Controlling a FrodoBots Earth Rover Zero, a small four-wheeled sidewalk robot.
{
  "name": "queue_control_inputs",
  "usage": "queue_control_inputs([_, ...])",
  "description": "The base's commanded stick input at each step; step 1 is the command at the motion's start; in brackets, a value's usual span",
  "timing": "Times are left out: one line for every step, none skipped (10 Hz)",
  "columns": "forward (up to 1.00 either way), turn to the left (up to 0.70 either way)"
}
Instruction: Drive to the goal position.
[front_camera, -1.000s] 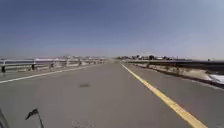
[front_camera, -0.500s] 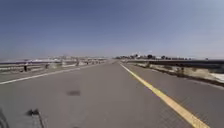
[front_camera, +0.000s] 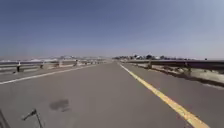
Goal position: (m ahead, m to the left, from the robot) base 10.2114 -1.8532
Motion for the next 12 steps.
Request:
queue_control_inputs([1.0,0.0])
queue_control_inputs([1.0,0.0])
queue_control_inputs([1.0,0.0])
queue_control_inputs([1.0,0.0])
queue_control_inputs([1.0,0.0])
queue_control_inputs([1.0,0.0])
queue_control_inputs([1.0,0.0])
queue_control_inputs([1.0,0.0])
queue_control_inputs([1.0,0.0])
queue_control_inputs([1.0,0.0])
queue_control_inputs([1.0,0.0])
queue_control_inputs([1.0,0.0])
